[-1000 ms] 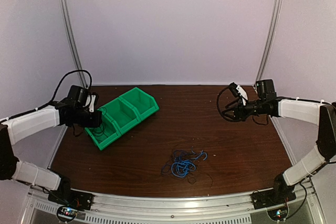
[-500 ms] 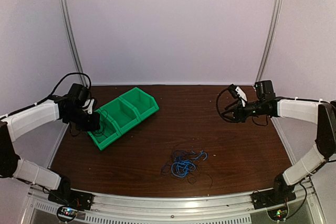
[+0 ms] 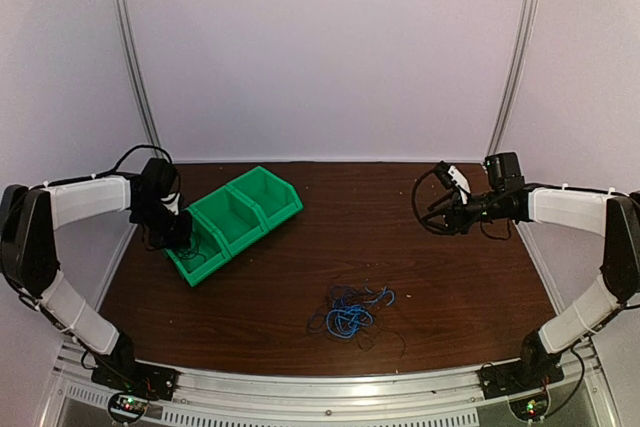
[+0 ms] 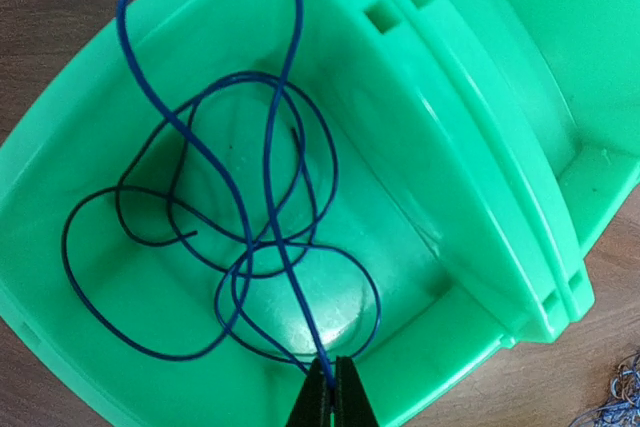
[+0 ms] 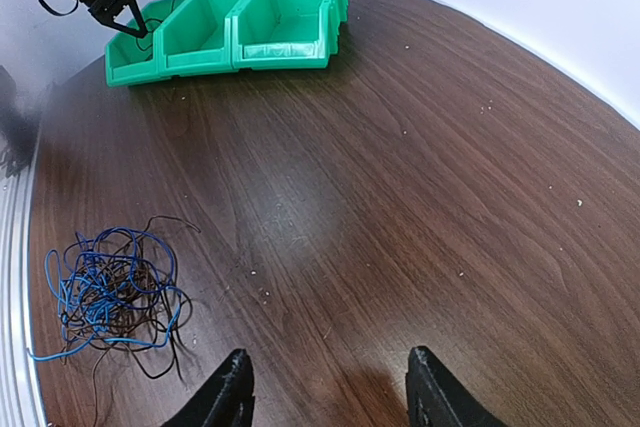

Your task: Untangle the cables

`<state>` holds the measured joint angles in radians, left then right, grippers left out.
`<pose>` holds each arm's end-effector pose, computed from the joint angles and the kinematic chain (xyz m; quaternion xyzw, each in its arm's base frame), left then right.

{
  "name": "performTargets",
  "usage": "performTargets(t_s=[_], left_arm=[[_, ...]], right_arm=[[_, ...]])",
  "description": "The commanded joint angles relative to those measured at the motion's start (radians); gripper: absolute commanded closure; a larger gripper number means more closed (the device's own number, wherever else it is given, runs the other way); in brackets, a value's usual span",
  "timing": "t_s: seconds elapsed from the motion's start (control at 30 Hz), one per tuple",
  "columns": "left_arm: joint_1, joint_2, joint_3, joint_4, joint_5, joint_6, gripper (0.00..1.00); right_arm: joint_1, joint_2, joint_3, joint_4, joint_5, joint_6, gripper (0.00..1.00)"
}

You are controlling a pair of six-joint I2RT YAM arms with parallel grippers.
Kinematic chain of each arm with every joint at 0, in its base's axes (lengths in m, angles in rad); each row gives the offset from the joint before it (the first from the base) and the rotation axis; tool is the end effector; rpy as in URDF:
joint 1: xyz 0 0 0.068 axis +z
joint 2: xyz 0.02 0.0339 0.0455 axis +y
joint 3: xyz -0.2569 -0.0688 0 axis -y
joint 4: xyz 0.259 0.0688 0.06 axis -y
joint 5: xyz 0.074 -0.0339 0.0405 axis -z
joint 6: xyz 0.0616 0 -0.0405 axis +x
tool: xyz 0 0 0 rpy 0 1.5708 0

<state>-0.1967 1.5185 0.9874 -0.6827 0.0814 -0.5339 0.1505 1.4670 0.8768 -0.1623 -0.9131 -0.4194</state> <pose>0.3007 -0.0650 0.1637 -0.1579 0.9706 -0.1008 0.1514 0.3125 0.0967 0.1984 -0.3998 0.7410 0.3529 0.4081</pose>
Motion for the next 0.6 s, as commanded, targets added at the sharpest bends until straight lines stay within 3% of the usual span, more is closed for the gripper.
performTargets(t_s=[0.0, 0.2, 0.3, 0.37, 0.57], left_arm=[[0.014, 0.049, 0.040, 0.040, -0.015, -0.005, 1.00], [0.014, 0.080, 0.015, 0.064, 0.061, 0.014, 1.00], [0.013, 0.023, 0.044, 0.043, 0.074, 0.017, 0.74], [0.012, -0.033, 0.076, 0.026, 0.067, 0.026, 0.63], [0.014, -0.105, 0.225, -0.098, 0.003, 0.071, 0.54]], right_arm=[[-0.005, -0.004, 0.022, -0.013, -0.012, -0.014, 0.47], [-0.005, 0.004, 0.022, -0.016, -0.009, -0.018, 0.47], [-0.005, 0.010, 0.024, -0.016, -0.011, -0.018, 0.47], [-0.005, 0.015, 0.025, -0.016, -0.013, -0.016, 0.47], [-0.003, 0.037, 0.033, -0.021, -0.021, -0.015, 0.47]])
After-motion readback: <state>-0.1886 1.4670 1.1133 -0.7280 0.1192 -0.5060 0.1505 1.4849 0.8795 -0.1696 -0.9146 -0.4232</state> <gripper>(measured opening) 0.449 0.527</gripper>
